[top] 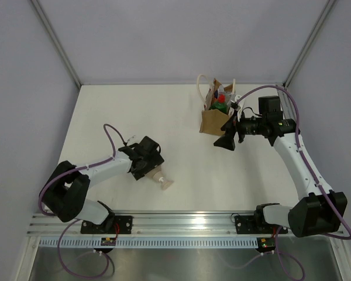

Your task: Place the personal care products into the canvas bag

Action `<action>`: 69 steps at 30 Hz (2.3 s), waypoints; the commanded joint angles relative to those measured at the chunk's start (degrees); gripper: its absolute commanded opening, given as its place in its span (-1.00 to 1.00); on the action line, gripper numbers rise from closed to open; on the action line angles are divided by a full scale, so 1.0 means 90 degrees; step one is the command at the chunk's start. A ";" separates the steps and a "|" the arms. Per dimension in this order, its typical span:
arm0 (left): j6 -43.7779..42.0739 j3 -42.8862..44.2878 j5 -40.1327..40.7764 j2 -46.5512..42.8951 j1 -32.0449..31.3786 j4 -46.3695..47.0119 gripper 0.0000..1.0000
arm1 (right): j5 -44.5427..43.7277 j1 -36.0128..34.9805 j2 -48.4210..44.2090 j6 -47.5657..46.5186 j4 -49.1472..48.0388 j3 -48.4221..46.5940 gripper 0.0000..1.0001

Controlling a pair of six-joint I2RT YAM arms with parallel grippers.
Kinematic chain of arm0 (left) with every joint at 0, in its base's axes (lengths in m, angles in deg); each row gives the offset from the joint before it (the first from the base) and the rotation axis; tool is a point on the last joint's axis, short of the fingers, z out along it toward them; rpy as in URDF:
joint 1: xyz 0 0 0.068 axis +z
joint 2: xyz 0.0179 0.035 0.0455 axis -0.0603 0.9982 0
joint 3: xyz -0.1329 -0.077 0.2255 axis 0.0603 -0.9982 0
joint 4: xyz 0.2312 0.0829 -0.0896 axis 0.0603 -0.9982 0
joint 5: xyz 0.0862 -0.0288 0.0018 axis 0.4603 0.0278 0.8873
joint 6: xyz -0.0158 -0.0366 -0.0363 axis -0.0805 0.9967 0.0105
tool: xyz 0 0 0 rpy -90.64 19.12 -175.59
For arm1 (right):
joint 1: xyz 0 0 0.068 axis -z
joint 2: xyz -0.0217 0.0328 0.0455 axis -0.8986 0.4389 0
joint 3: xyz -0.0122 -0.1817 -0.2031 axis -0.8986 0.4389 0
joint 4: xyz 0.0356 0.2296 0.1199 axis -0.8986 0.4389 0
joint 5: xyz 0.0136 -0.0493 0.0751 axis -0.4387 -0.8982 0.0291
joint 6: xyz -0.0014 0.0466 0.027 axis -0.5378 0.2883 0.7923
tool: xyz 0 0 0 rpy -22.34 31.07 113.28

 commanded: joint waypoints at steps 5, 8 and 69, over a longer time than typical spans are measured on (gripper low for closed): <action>-0.0370 -0.0108 -0.0900 0.0652 0.0194 0.1162 0.95 | 0.0905 -0.0142 -0.0169 -0.1096 0.0955 0.0006 0.99; -0.0798 -0.0410 -0.1367 0.0623 0.0291 0.1892 0.62 | 0.0817 -0.0425 -0.0198 -0.1526 0.1356 -0.0014 0.99; 0.1240 -0.0772 -0.7756 0.1726 0.0546 0.9424 -0.86 | -0.4426 -0.4049 0.0553 -0.0189 -0.3164 0.1998 0.99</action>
